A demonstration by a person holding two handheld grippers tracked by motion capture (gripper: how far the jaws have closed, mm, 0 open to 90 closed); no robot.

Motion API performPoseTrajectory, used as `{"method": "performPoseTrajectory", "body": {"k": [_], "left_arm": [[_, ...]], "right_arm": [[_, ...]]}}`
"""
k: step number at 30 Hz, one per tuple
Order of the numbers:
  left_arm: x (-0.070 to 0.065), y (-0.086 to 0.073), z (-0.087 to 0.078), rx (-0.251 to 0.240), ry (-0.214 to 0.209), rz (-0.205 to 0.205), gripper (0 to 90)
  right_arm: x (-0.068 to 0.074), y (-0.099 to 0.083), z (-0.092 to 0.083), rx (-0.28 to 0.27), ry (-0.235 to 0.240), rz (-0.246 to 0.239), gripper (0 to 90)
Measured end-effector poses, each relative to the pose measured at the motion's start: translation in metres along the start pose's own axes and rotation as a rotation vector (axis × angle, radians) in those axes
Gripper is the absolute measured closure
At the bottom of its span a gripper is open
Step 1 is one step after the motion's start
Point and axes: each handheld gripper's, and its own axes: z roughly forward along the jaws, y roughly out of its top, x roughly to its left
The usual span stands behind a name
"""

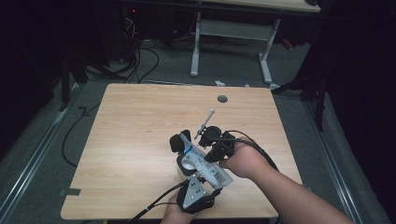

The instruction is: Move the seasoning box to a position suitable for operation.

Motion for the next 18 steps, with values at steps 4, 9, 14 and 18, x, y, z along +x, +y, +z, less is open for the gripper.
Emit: {"method": "performPoseTrajectory", "body": {"k": [4,9,14,18], "left_arm": [[0.0019,-0.0021,-0.0002,0.003,-0.004,-0.015,48.5],[0.0031,-0.0046,-0.0005,0.008,-0.001,-0.02,48.3],[0.003,-0.0057,-0.0002,0.008,0.002,-0.025,48.3],[0.0039,-0.0058,-0.0002,0.01,0.003,-0.021,48.3]], "right_arm": [[-0.0002,-0.0011,0.0,-0.003,-0.003,0.0,89.6],[-0.0003,-0.0019,0.0005,-0.003,-0.002,0.001,89.6],[-0.0001,-0.0017,0.0012,0.001,0.0,0.004,89.6],[-0.0003,-0.0018,0.0009,-0.003,-0.001,0.003,89.6]]}}
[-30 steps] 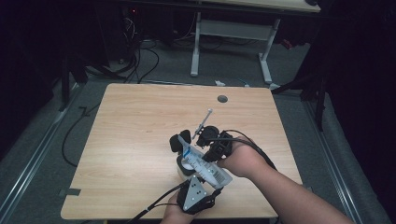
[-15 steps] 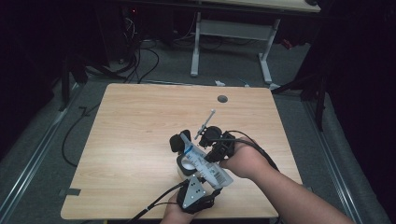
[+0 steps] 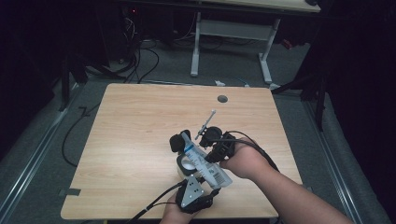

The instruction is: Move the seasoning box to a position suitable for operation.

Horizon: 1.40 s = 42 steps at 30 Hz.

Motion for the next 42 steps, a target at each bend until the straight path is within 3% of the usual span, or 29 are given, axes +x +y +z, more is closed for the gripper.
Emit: {"method": "performPoseTrajectory", "body": {"k": [15,23,42], "left_arm": [[-0.001,0.001,-0.003,-0.005,-0.01,-0.004,47.4],[-0.003,0.0,-0.005,-0.003,-0.008,0.031,44.4],[0.0,-0.003,-0.014,0.005,-0.026,0.042,41.6]], "right_arm": [[-0.001,-0.002,-0.002,-0.004,0.001,0.005,89.8],[-0.002,-0.002,-0.002,-0.004,0.002,0.002,89.8],[-0.002,0.0,0.0,-0.007,0.006,0.005,89.7]]}}
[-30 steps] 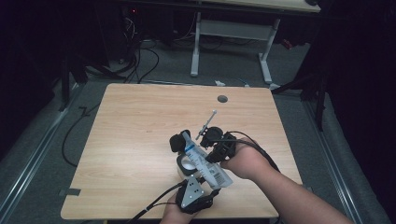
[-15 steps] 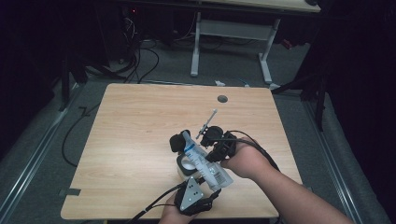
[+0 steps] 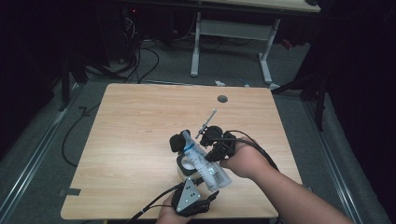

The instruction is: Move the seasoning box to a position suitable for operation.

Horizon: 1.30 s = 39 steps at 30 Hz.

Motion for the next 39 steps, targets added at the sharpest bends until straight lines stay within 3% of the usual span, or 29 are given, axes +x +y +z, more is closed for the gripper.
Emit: {"method": "performPoseTrajectory", "body": {"k": [10,19,30,39], "left_arm": [[0.0,-0.004,-0.003,0.01,-0.009,0.005,41.9],[0.009,-0.006,-0.014,0.007,0.009,-0.007,42.1],[0.035,-0.007,-0.037,-0.013,0.05,-0.04,44.5],[0.045,-0.005,-0.055,-0.048,0.071,-0.064,43.9]], "right_arm": [[-0.001,0.0,-0.004,-0.009,-0.012,0.001,89.7],[-0.003,-0.003,-0.005,-0.014,-0.013,0.008,89.7],[-0.003,-0.006,-0.005,-0.006,-0.013,0.005,89.7],[-0.003,-0.009,-0.002,-0.009,-0.006,0.012,89.7]]}}
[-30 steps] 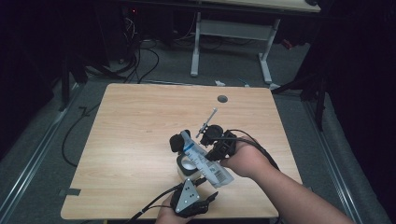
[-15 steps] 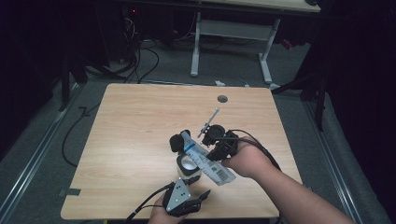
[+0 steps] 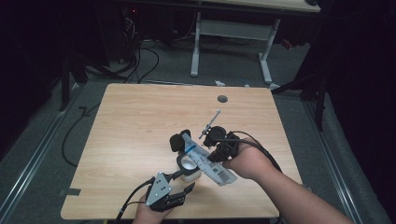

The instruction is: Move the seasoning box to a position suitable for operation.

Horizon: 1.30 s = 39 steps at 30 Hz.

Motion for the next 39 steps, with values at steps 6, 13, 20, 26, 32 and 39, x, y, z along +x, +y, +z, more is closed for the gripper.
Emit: {"method": "performPoseTrajectory", "body": {"k": [6,13,20,26,32,39], "left_arm": [[0.005,-0.001,-0.007,0.007,0.021,-0.001,43.9],[0.023,-0.008,-0.016,0.036,0.071,-0.004,43.9],[0.043,-0.015,-0.017,0.079,0.125,-0.018,43.9],[0.051,-0.013,-0.019,0.076,0.143,-0.02,43.9],[0.065,-0.013,-0.027,0.076,0.168,-0.042,43.8],[0.077,-0.016,-0.033,0.089,0.197,-0.069,43.7]], "right_arm": [[0.0,-0.002,0.0,0.001,-0.005,0.002,89.7],[-0.004,-0.006,-0.001,-0.003,-0.012,0.01,89.7],[-0.01,-0.012,0.001,0.0,-0.028,0.023,89.7],[-0.018,-0.019,0.003,0.001,-0.035,0.044,89.7],[-0.028,-0.028,0.008,0.01,-0.043,0.066,89.6],[-0.041,-0.037,0.014,0.023,-0.051,0.099,89.6]]}}
